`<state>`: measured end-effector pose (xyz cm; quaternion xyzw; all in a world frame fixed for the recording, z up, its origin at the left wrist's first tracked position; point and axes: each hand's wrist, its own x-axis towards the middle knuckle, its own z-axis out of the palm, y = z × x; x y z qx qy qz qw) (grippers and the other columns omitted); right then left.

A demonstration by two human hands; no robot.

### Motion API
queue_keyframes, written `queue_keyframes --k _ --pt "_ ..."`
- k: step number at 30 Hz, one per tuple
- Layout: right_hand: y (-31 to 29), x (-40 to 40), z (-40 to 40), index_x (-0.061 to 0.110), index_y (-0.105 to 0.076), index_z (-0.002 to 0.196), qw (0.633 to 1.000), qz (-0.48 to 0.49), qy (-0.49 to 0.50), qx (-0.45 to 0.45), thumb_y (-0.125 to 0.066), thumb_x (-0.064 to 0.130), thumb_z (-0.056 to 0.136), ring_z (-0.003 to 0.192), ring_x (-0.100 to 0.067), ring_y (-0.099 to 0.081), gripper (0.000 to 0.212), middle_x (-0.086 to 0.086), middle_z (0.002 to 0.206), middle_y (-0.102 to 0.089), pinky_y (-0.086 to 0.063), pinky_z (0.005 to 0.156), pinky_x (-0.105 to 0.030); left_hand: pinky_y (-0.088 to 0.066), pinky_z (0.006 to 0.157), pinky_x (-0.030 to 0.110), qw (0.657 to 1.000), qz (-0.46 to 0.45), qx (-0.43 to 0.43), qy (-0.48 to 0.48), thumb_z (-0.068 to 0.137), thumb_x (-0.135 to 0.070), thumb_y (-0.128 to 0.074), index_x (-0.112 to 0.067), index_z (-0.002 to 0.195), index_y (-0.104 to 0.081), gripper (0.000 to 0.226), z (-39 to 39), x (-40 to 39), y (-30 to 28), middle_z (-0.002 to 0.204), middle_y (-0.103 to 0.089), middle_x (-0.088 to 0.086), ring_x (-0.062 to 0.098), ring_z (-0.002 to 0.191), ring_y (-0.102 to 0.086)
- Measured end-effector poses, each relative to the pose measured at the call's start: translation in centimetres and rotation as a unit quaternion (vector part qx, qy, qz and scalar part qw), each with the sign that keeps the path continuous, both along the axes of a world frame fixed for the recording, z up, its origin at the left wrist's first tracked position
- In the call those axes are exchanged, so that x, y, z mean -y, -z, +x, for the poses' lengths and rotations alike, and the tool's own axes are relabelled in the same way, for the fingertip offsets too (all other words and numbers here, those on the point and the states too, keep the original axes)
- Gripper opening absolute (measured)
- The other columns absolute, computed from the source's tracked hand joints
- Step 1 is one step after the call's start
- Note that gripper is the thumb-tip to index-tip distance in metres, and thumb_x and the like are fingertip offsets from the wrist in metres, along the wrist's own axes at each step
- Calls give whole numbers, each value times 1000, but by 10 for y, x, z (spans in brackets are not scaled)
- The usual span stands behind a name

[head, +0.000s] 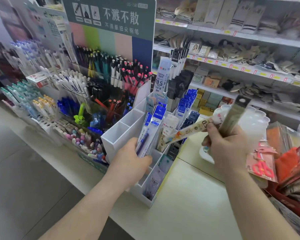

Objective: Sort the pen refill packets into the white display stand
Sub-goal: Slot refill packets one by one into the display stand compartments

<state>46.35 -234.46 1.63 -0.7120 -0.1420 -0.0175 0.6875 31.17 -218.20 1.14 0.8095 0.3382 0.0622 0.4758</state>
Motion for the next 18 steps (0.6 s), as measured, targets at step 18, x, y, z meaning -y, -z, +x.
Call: queue_keyframes --k 18 --pt "56 -64 5 36 -54 59 955 -285 -78 6 -70 15 90 62 -5 -49 41 16 62 -53 -37 58 -22 -61 72 44 986 -141 65 65 88 -9 -65 -25 102 -58 22 9 -1 -3 80 -71 7 16 62 -69"
